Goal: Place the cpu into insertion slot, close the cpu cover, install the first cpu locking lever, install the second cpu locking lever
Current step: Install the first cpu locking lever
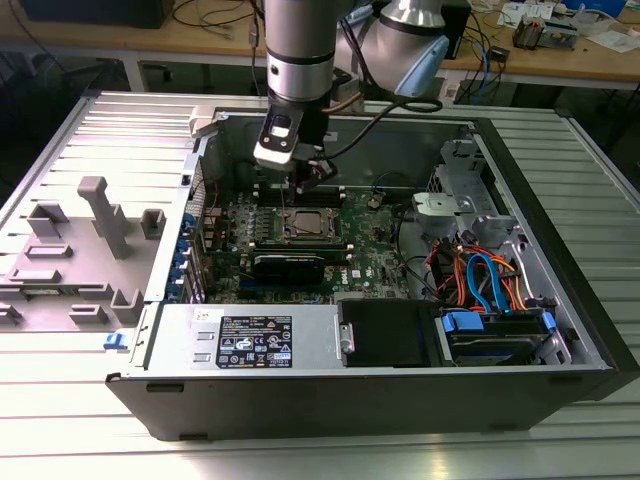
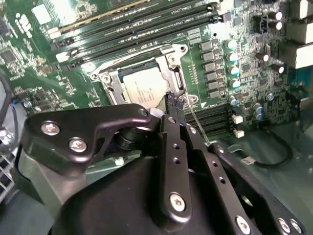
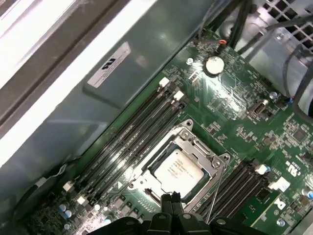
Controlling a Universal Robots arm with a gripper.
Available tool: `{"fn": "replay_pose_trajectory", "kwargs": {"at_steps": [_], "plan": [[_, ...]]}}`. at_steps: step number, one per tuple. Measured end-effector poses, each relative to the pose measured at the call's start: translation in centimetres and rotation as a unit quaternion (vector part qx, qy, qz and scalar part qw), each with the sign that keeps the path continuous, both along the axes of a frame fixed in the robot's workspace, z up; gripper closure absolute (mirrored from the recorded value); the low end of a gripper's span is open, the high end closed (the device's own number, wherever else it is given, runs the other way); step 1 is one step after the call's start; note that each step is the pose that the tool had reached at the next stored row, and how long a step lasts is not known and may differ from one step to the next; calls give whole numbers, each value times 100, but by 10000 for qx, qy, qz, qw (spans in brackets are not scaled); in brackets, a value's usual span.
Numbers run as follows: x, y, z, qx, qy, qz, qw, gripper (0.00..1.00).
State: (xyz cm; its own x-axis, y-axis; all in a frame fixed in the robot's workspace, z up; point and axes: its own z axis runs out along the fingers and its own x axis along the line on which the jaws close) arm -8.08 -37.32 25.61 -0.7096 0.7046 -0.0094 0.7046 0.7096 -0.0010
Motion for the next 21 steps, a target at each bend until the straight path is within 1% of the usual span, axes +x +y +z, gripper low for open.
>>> {"fn": "replay_pose_trajectory", "kwargs": {"at_steps": [1, 5, 9, 13, 16, 21], "plan": [[-1, 0, 0, 4, 0, 51, 10000, 89], [-64, 0, 0, 18, 4, 66, 10000, 89], [-111, 0, 20, 19, 5, 257, 9997, 89], [-143, 0, 40, 19, 5, 453, 9990, 89], [-177, 0, 63, 19, 6, 634, 9980, 89], [-228, 0, 64, 19, 6, 748, 9972, 89]]}}
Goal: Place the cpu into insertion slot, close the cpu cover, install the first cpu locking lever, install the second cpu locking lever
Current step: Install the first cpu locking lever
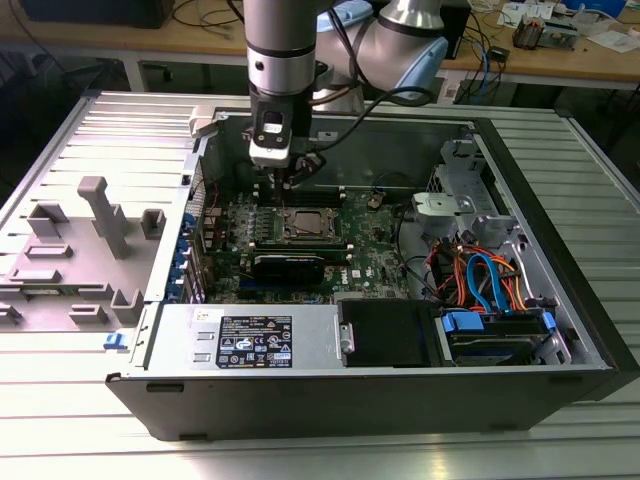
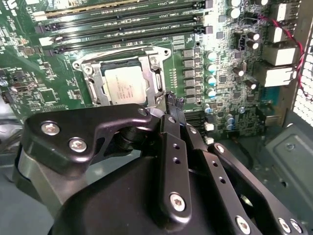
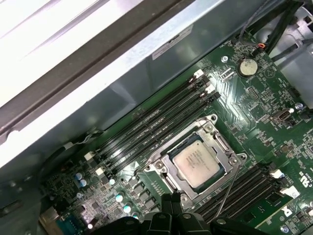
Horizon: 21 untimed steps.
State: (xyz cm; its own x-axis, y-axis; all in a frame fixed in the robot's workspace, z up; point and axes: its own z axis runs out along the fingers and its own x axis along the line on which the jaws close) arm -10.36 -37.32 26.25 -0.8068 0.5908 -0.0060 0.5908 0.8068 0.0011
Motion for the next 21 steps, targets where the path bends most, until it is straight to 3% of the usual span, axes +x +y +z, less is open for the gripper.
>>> {"fn": "replay_pose_trajectory", "kwargs": {"at_steps": [18, 19, 21], "plan": [[-20, 0, 0, 0, 0, 74, 10000, 89], [-30, 0, -1, 1, 0, 119, 9999, 89], [-34, 0, -5, -1, 1, 425, 9991, 89]]}}
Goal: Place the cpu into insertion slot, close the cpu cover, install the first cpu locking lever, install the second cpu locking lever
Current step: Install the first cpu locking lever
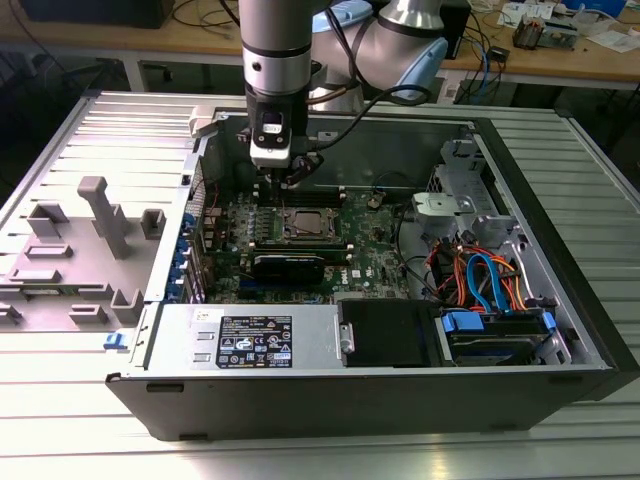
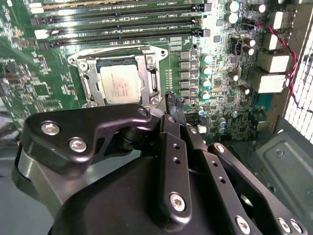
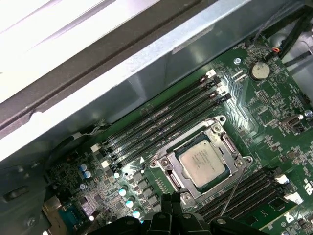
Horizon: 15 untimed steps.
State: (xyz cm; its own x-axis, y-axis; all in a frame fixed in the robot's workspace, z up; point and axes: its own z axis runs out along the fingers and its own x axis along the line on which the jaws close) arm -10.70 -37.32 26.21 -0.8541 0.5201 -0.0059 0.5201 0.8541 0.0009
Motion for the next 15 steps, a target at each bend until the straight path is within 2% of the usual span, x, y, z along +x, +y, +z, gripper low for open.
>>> {"fn": "replay_pose_trajectory", "kwargs": {"at_steps": [4, 5, 10, 15], "plan": [[-3, 1, -6, 0, 0, 352, 9994, 89], [-4, 1, -7, 3, -1, 505, 9987, 89], [-7, 1, -6, 3, -1, 853, 9964, 89], [-7, 0, -6, 2, 0, 885, 9961, 89]]}}
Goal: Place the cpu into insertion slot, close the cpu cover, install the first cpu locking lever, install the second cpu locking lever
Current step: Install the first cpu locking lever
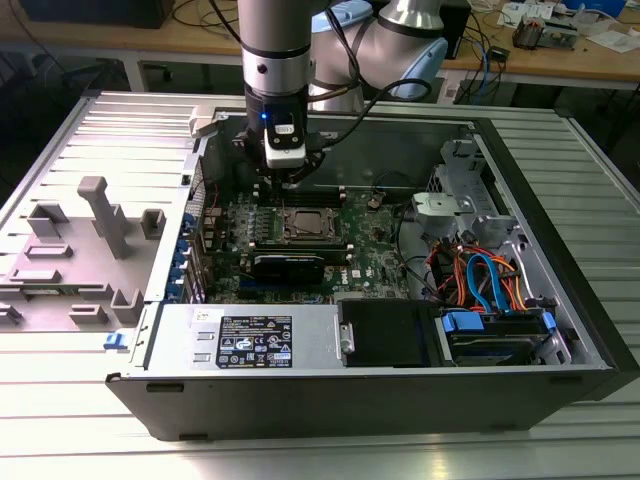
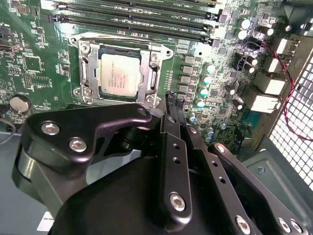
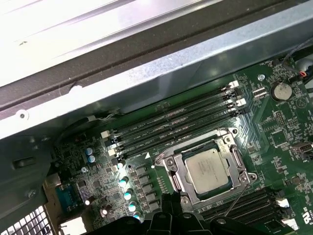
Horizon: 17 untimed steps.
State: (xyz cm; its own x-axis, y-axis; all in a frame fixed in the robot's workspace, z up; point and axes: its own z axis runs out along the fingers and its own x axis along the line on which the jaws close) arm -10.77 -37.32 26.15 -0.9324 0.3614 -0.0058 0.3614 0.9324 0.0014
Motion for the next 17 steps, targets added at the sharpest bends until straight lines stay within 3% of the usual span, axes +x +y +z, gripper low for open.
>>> {"fn": "replay_pose_trajectory", "kwargs": {"at_steps": [7, 9, 12, 16, 17], "plan": [[0, 0, 0, -1, 0, 4, 10000, 89], [-4, 1, -1, -1, 0, 190, 9998, 89], [-5, 0, -1, -1, 0, 560, 9984, 89], [-140, 0, -1, -1, 0, 648, 9979, 89], [-159, 1, -2, -1, 0, 744, 9972, 89]]}}
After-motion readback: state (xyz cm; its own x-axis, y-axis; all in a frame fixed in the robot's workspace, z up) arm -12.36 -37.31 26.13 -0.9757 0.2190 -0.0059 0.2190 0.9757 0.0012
